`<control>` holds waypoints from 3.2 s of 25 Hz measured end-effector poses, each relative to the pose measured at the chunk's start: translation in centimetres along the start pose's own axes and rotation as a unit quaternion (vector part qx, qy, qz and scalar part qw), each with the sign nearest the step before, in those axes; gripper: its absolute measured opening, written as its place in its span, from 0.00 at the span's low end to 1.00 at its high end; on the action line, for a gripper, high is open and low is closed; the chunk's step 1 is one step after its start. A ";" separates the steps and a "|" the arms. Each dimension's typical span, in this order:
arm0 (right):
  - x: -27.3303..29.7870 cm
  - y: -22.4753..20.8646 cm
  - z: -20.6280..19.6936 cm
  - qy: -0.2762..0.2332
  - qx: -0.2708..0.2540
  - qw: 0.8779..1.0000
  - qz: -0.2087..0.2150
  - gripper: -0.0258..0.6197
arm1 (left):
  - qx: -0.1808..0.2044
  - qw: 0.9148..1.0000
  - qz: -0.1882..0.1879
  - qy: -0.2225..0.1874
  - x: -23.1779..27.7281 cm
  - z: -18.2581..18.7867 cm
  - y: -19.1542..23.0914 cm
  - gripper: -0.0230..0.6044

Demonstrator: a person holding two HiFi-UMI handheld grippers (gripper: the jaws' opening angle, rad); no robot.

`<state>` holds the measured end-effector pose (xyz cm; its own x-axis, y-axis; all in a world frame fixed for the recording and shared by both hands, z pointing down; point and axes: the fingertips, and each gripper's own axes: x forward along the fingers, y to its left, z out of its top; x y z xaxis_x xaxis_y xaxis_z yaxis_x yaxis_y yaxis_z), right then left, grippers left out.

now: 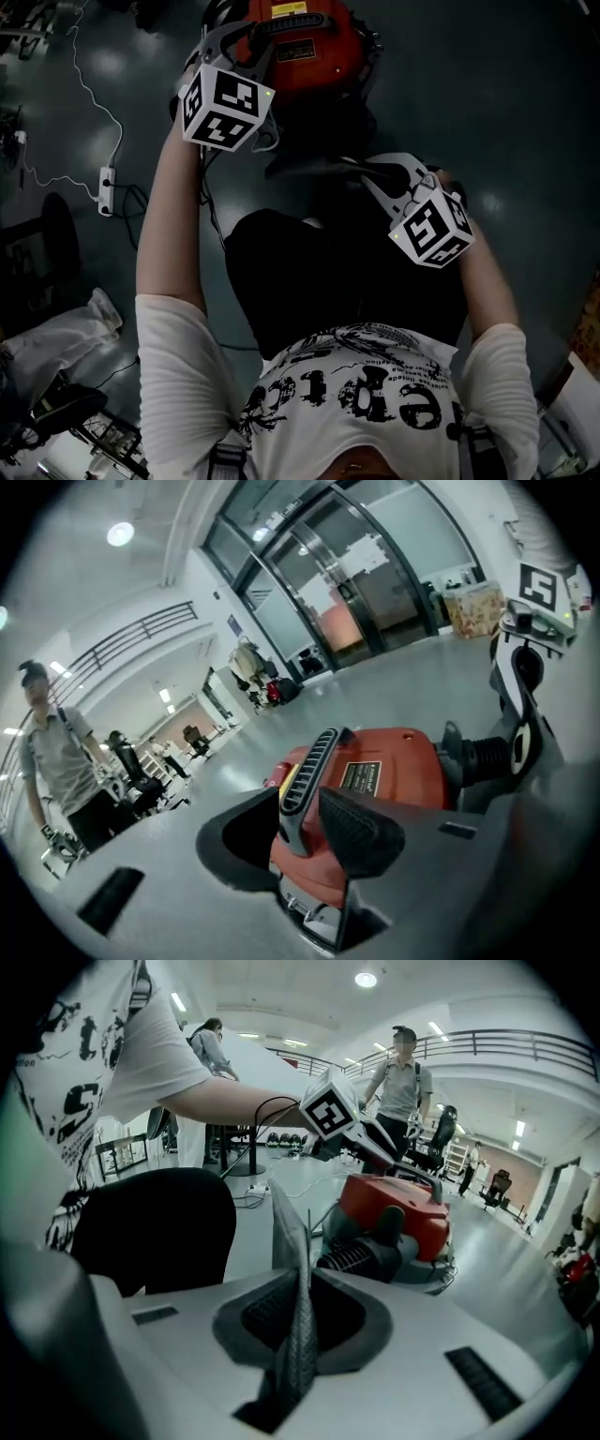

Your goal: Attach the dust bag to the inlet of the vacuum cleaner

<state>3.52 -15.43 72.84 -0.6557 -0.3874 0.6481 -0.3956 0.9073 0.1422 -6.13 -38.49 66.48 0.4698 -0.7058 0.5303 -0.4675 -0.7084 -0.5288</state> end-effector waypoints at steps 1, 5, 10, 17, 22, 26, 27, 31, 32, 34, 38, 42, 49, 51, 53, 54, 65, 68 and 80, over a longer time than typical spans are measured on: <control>0.1 -0.1 -0.1 0.000 0.004 1.000 0.001 0.08 | 0.019 1.000 -0.017 0.008 0.5 0.1 -0.4 0.22; 0.4 -0.2 -0.4 -0.002 0.014 1.000 -0.002 0.08 | 0.111 0.992 -0.045 0.040 2.6 0.4 -0.9 0.23; 0.9 -0.2 -0.4 0.001 -0.014 1.000 -0.006 0.08 | 0.176 0.982 -0.049 0.052 4.8 0.6 -0.7 0.22; 1.4 -1.7 -1.3 0.010 -0.046 0.998 -0.039 0.08 | 0.162 0.985 -0.048 0.017 5.0 0.8 -0.9 0.22; 1.5 -2.9 -1.4 0.021 -0.061 0.997 -0.048 0.09 | 0.164 0.985 -0.056 0.025 4.9 0.7 -1.0 0.22; 1.5 -3.3 -1.1 0.031 -0.078 0.996 -0.040 0.09 | 0.162 0.985 -0.051 0.018 4.7 1.0 -0.8 0.22; 1.5 -3.4 -1.1 0.035 -0.083 0.995 -0.039 0.09 | 0.160 0.986 -0.051 0.017 4.7 1.0 -0.8 0.22; 1.6 -3.6 -1.0 0.039 -0.085 0.994 -0.054 0.10 | 0.144 0.987 -0.062 0.026 4.8 0.8 -0.9 0.22; 1.6 -3.6 -1.0 0.038 -0.081 0.994 -0.059 0.11 | 0.142 0.987 -0.066 0.029 4.8 0.7 -1.0 0.22; 1.5 -3.8 -1.1 0.036 -0.069 0.995 -0.064 0.11 | 0.139 0.987 -0.073 0.030 4.9 0.7 -1.1 0.22; 1.8 -4.7 -0.7 0.039 -0.063 0.995 -0.067 0.12 | 0.139 0.987 -0.076 0.034 5.0 0.8 -1.1 0.22; 2.4 -5.0 -0.1 0.041 -0.060 0.997 -0.036 0.13 | 0.131 0.988 -0.078 0.023 5.1 0.7 -1.2 0.22; 2.1 -5.7 -0.3 0.028 -0.008 0.995 -0.092 0.14 | 0.126 0.989 -0.072 0.008 5.1 0.9 -1.3 0.22; 2.0 -5.9 -0.3 0.036 -0.003 0.994 -0.105 0.14 | 0.124 0.990 -0.067 0.002 5.0 1.0 -1.2 0.22; 2.0 -6.1 -0.1 0.037 -0.001 0.993 -0.114 0.15 | 0.127 0.990 -0.066 0.002 4.9 1.1 -1.1 0.22; 2.1 -6.2 -0.1 0.037 0.000 0.992 -0.116 0.15 | 0.129 0.989 -0.068 0.003 4.8 1.1 -1.0 0.22; 2.0 -5.8 -0.1 0.045 0.013 0.997 -0.064 0.16 | 0.133 0.989 -0.064 -0.014 4.4 1.7 -1.2 0.22; 2.0 -5.8 -0.1 0.044 -0.006 0.997 -0.070 0.16 | 0.140 0.989 -0.049 -0.029 4.5 1.5 -0.9 0.22; -4.5 -5.5 6.3 -0.117 0.005 0.977 -0.178 0.21 | -0.172 0.948 0.055 -0.261 -9.9 8.4 -0.1 0.34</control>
<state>4.55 -19.68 64.42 -0.6036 -0.7061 0.3704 -0.6309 0.7070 0.3196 -4.45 -31.42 55.65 0.6683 -0.7430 0.0361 -0.7098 -0.6515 -0.2678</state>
